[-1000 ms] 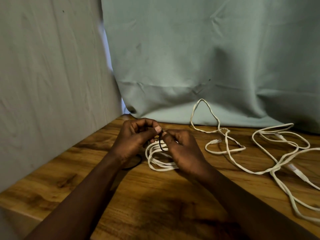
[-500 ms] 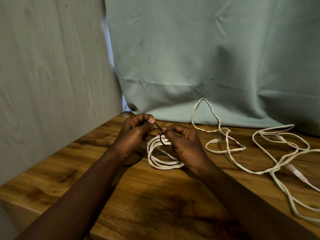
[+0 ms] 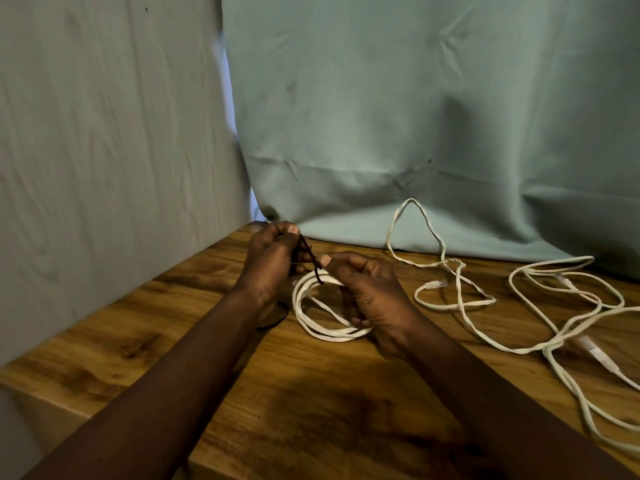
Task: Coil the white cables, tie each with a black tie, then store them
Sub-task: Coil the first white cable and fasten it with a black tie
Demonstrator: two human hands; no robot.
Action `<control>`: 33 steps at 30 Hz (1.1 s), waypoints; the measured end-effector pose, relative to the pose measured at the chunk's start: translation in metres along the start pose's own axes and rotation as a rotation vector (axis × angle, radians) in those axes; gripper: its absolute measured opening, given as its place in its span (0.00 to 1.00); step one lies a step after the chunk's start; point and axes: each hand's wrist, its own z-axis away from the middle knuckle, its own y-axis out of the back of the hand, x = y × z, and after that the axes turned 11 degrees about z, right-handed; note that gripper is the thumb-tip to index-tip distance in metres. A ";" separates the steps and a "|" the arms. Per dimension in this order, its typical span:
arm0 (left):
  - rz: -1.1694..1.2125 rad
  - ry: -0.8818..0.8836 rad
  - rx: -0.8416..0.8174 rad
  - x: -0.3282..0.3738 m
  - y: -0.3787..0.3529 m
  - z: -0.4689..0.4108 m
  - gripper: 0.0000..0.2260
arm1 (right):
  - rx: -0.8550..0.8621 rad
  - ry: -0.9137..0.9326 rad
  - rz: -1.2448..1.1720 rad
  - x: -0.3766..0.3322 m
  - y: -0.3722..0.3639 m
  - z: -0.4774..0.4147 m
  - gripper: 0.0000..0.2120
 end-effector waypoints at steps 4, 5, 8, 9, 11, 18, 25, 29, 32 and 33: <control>-0.095 -0.039 -0.011 0.006 -0.018 -0.011 0.09 | 0.037 -0.015 0.014 0.011 0.003 -0.011 0.11; -0.109 -0.031 -0.004 0.006 -0.022 -0.014 0.08 | 0.054 -0.007 0.009 0.012 0.003 -0.012 0.10; -0.137 -0.002 0.021 0.003 -0.031 -0.021 0.10 | 0.115 0.008 -0.012 0.013 0.003 -0.012 0.06; -0.143 0.003 0.032 0.001 -0.033 -0.023 0.11 | 0.132 0.003 -0.020 0.014 0.003 -0.011 0.06; -0.163 0.003 0.056 -0.002 -0.037 -0.027 0.12 | 0.143 -0.008 -0.029 0.014 0.005 -0.012 0.07; -0.227 -0.082 0.073 -0.008 -0.044 -0.030 0.11 | 0.142 -0.032 0.007 0.012 0.010 -0.015 0.07; 0.194 0.204 -0.145 -0.007 -0.028 -0.015 0.04 | 0.109 -0.035 -0.100 0.007 0.008 -0.007 0.07; 0.093 0.241 -0.335 0.000 -0.012 -0.010 0.11 | 0.150 -0.044 -0.106 0.013 0.006 -0.013 0.08; 0.067 0.142 -0.410 0.003 -0.012 -0.007 0.07 | 0.165 -0.050 -0.145 0.014 0.011 -0.015 0.04; 0.047 0.104 -0.410 0.002 -0.012 -0.007 0.06 | 0.165 -0.058 -0.161 0.013 0.011 -0.014 0.04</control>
